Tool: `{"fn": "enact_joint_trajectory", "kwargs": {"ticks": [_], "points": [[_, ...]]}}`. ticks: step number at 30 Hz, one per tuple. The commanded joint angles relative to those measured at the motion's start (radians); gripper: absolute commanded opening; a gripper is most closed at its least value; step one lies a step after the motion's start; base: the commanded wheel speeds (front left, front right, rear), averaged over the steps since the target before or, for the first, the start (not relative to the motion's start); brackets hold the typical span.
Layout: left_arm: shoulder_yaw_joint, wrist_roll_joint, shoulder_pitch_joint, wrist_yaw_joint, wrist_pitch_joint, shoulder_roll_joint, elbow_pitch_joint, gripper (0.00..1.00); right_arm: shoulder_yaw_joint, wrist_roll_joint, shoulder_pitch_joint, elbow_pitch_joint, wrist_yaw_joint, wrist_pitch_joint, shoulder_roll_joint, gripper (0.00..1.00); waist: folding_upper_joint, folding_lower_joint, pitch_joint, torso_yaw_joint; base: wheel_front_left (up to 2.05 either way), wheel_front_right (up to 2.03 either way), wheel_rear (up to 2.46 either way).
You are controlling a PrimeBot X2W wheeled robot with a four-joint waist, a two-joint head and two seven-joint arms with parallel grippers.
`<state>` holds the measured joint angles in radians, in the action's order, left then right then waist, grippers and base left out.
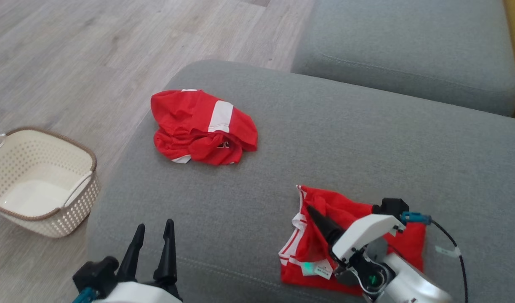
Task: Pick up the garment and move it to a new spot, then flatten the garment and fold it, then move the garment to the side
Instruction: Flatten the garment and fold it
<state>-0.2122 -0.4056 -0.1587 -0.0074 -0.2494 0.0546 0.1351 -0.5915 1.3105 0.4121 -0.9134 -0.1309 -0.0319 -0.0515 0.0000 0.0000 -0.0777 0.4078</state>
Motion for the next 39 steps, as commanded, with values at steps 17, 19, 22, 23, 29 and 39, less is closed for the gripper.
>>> {"fn": "enact_joint_trajectory", "kwargs": {"ticks": [17, 19, 22, 23, 29, 39], "points": [[0.061, 0.019, 0.036, 0.001, -0.012, -0.004, -0.046, 1.0, -0.118, -0.064, 0.261, -0.162, 0.0, -0.176, -0.01, 1.0, 0.0, 0.0, -0.043, -0.124, 0.0, 0.0, 0.0], [0.063, 0.019, 0.037, 0.001, -0.012, -0.004, -0.049, 1.0, -0.132, -0.118, 0.274, -0.181, 0.0, -0.198, -0.032, 1.0, 0.0, 0.0, -0.043, -0.138, 0.0, 0.0, 0.0], [0.066, 0.018, 0.04, 0.001, -0.012, -0.004, -0.055, 1.0, -0.141, -0.193, 0.275, -0.193, 0.0, -0.22, -0.063, 1.0, 0.0, 0.0, -0.042, -0.159, 0.0, 0.0, 0.0], [0.067, 0.017, 0.041, 0.002, -0.012, -0.004, -0.057, 1.0, -0.14, -0.216, 0.27, -0.191, 0.0, -0.224, -0.074, 1.0, 0.0, 0.0, -0.041, -0.166, 0.0, 0.0, 0.0], [0.073, 0.011, 0.044, 0.008, -0.012, -0.004, -0.071, 1.0, 0.01, -0.441, 0.223, -0.056, 0.0, -0.229, -0.19, 1.0, 0.0, 0.0, -0.03, -0.21, 0.0, 0.0, 0.0], [0.063, 0.02, 0.05, 0.009, -0.012, -0.004, -0.074, 1.0, 0.499, -0.989, -0.157, 0.409, 0.0, -0.23, -0.113, 1.0, 0.0, 0.0, -0.015, -0.235, 0.0, 0.0, 0.0]]}}
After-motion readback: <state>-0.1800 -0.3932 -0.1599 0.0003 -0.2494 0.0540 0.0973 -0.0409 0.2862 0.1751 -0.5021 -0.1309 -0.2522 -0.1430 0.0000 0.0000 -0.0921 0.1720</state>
